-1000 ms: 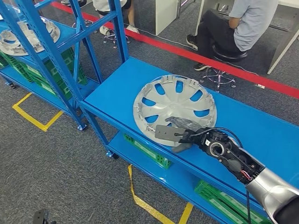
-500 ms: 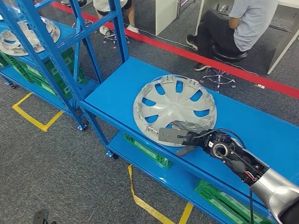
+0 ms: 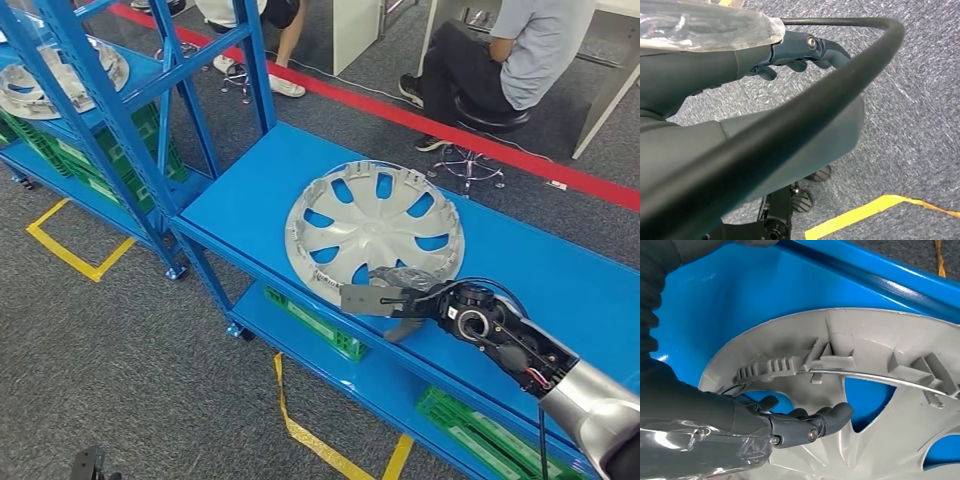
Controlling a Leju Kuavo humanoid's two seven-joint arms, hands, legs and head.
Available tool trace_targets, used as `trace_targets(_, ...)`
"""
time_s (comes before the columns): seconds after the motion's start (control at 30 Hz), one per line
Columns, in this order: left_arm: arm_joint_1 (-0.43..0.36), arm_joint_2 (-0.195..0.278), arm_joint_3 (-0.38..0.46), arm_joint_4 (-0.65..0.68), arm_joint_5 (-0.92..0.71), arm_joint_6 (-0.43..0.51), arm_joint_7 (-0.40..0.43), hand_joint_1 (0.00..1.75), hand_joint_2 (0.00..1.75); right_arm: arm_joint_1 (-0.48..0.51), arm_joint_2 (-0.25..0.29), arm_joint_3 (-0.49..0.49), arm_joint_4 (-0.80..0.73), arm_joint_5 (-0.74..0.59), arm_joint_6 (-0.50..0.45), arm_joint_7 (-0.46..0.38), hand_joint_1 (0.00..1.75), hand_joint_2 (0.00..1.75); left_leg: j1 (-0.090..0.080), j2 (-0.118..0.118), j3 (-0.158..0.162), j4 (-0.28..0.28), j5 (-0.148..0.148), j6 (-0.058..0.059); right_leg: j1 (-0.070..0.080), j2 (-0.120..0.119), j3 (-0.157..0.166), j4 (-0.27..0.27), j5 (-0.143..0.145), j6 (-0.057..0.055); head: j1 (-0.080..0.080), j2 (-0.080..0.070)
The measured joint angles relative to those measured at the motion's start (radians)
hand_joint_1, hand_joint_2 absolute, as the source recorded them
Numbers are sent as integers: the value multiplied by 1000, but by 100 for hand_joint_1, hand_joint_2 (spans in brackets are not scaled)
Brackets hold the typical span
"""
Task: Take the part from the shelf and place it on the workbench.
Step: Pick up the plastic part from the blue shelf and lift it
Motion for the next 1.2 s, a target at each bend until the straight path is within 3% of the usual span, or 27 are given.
trace_targets(0.6, 0, 0, 0, 0, 4, -5, 2, 0, 0, -23, -1, 45, 25, 14, 3, -22, 0, 175, 0, 0, 0, 0, 0, 0, 0, 0, 0, 0, 0, 0, 0, 0)
trace_targets(0.8, 0, 0, 0, 0, 10, -2, 5, 0, 0, -30, 1, 56, 36, 18, 1, -40, 39, 175, 0, -1, 0, 0, 0, 0, 0, 0, 1, 0, 0, 0, 0, 0)
trace_targets(1.1, 0, 2, 0, 0, 14, -2, 5, 0, 0, -37, 2, 61, 52, 21, -12, -48, 41, 175, 0, -1, 0, 0, 0, 0, 0, 0, 1, 0, 0, 0, 0, 0)
trace_targets(1.2, 0, 3, 0, 0, 14, -3, 5, 0, 0, -38, 2, 61, 55, 21, -12, -49, 62, 175, 0, -1, 0, 0, 0, 0, 0, 0, 1, 0, 0, 0, 0, 0)
